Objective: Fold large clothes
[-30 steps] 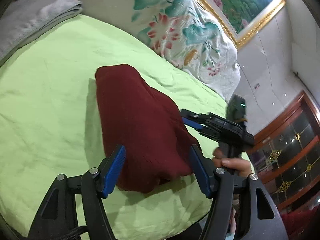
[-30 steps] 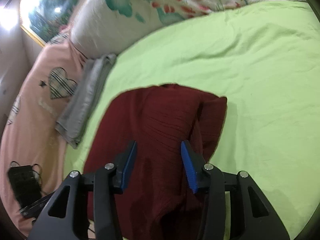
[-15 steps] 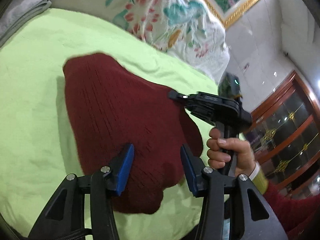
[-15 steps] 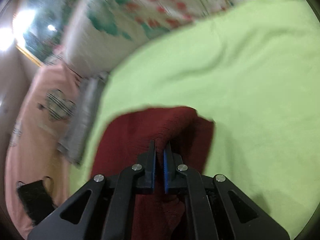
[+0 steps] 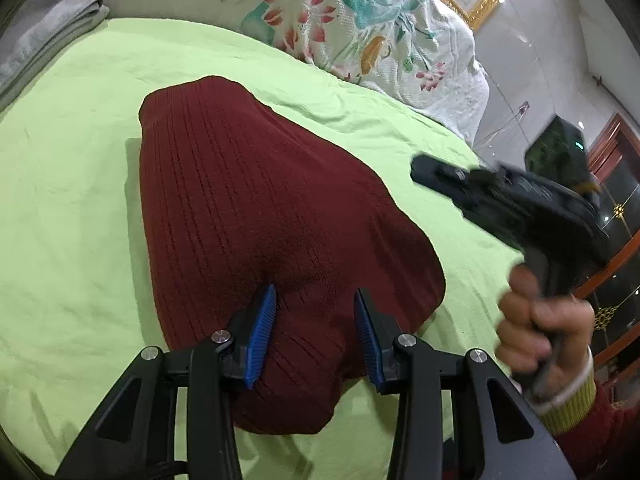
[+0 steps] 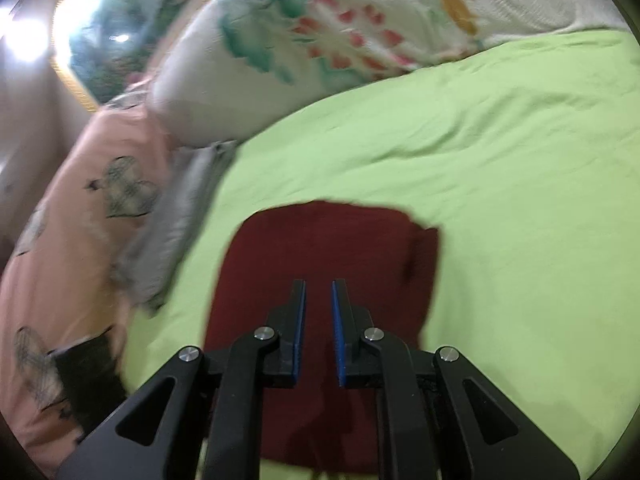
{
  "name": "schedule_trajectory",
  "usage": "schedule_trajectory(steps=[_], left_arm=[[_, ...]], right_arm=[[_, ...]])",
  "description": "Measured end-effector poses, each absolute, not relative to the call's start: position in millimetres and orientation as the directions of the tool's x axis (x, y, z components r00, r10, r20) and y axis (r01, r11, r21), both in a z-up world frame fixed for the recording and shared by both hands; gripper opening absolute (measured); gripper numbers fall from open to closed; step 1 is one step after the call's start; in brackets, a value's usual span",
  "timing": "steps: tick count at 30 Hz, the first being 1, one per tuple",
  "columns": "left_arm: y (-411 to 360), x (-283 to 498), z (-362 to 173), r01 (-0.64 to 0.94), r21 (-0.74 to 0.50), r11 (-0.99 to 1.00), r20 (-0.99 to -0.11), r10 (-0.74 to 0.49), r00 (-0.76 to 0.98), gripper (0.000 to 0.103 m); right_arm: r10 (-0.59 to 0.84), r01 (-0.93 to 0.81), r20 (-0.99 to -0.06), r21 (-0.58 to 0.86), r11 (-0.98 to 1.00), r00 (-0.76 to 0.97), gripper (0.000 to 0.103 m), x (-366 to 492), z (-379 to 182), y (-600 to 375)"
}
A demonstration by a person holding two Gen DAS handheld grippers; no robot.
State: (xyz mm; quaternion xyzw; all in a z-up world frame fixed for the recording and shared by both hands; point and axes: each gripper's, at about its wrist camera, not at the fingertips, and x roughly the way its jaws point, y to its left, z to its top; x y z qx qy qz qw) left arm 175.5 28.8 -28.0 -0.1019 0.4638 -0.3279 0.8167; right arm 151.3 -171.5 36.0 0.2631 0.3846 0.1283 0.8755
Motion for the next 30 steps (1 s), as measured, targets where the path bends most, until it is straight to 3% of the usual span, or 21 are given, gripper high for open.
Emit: schedule_trajectory(steps=[4,5,8,17,18,20,21,26,30], left_arm=[[29,175,-28,0.446,-0.459,0.768,-0.696,-0.623,0.357,0.040],[29,174,-28,0.449,-0.459,0.767,-0.696,-0.625,0.355,0.040],[29,168,-27,0.458,-0.439,0.773,-0.701,-0.614,0.364,0.040],[64,198,14,0.367,-0.468,0.804,-0.655,-0.594,0.466,0.040],[67,207,13,0.340,-0.460,0.820,-0.667,-0.572,0.477,0.039],[67,230,6,0.279,-0.446,0.850,-0.706,-0.526,0.473,0.027],[65,237,1,0.270,-0.453,0.850,-0.718,-0.527,0.454,0.025],[37,252,-27,0.281,-0.357,0.891,-0.805,-0.446,0.390,0.024],[24,247,-27,0.309,-0.289,0.906,-0.819,-0.401,0.411,0.024]], right_arm=[[0.377,0.058,-0.725,0.497,0.866,0.576,0.013,146,-8,-165],[0.372,0.079,-0.742,0.493,0.866,0.559,0.009,149,-20,-168],[0.420,0.128,-0.712,0.577,0.807,0.562,0.000,149,-46,-187],[0.436,0.026,-0.676,0.558,0.830,0.595,0.003,152,11,-171],[0.436,0.012,-0.670,0.554,0.833,0.601,0.003,157,17,-167],[0.416,0.007,-0.678,0.528,0.849,0.607,0.003,175,22,-159],[0.398,0.020,-0.689,0.513,0.858,0.606,0.003,182,19,-157],[0.325,0.125,-0.779,0.454,0.882,0.537,0.002,208,-25,-168],[0.355,0.148,-0.746,0.514,0.845,0.564,0.001,196,-39,-185]])
